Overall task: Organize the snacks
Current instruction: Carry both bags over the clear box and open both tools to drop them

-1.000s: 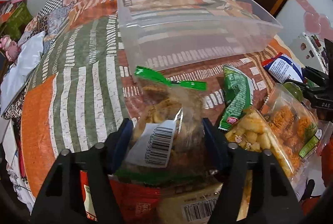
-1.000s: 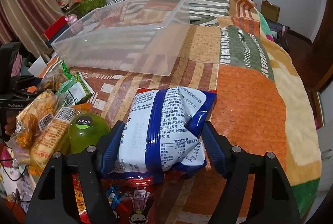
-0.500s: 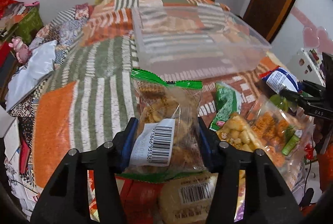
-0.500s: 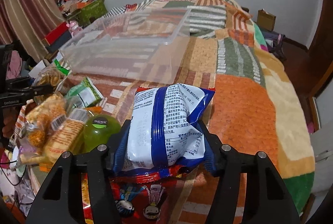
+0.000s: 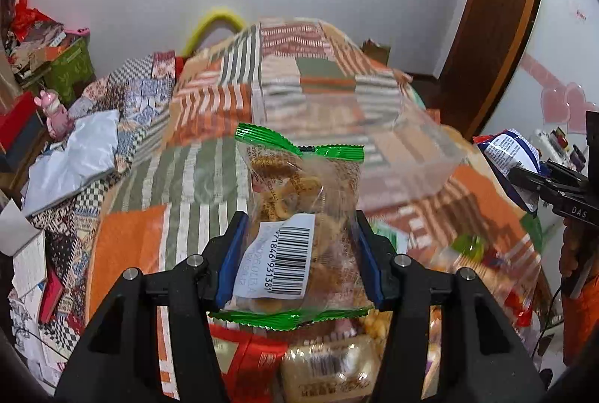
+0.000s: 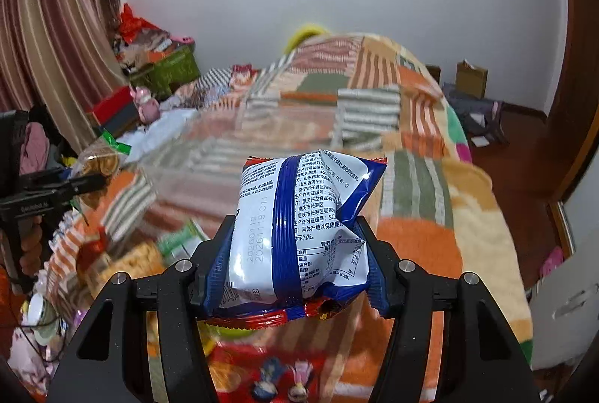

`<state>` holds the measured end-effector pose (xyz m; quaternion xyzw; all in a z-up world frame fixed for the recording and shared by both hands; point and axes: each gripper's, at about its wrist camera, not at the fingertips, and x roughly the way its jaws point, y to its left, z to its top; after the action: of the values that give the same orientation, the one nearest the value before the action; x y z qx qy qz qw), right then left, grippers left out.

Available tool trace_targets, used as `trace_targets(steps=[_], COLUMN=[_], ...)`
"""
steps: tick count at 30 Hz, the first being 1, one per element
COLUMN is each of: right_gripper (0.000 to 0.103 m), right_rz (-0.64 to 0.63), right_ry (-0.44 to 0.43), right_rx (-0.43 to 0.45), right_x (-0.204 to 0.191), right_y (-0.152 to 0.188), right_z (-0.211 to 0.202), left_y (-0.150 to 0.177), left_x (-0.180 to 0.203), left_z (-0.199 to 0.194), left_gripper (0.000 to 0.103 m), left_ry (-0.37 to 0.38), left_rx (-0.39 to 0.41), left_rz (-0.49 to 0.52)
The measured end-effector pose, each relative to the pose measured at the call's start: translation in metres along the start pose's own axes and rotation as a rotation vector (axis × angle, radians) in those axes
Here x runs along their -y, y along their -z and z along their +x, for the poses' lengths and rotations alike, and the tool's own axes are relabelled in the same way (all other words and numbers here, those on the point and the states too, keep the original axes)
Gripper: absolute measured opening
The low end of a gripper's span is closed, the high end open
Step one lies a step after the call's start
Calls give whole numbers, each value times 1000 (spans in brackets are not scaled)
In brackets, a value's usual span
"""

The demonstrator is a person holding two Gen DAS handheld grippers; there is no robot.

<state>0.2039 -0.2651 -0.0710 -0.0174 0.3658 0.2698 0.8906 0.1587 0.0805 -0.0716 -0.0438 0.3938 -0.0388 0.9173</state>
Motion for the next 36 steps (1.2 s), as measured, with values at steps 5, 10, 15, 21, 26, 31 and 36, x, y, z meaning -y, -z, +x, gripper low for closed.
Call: trace_targets(steps=[5,10,15,21,26,31,36], right_gripper=[56,56,57,57,57,57,57], right_rz=[-8,-20,-33,-52,-61,-68,-87], right_ry=[-19,-32,-45,-38,-28,-21,-15], right_rx=[37,56,49,1,-64,-138,-191], right_x=[-7,-17,-26,-32,-31,-30,-32], right_y=[-24,-45,-60,-72,-74,-71,-65], right_z=[6,17,37,73,103,131,150], left_y=[-20,-41,-55,-66,-72,-73,-70], left_x=[5,5,6,6,6,11,23], left_z=[1,15,36,67,97,128,149], left_gripper=[54,54,54,54,54,54,54], left_ry=[-6,-6,-6,-10,-5,-19,-36], left_rx=[41,47,43,17,-23,-81,-113], left_rz=[2,-14,-28,-28,-35,-6,54])
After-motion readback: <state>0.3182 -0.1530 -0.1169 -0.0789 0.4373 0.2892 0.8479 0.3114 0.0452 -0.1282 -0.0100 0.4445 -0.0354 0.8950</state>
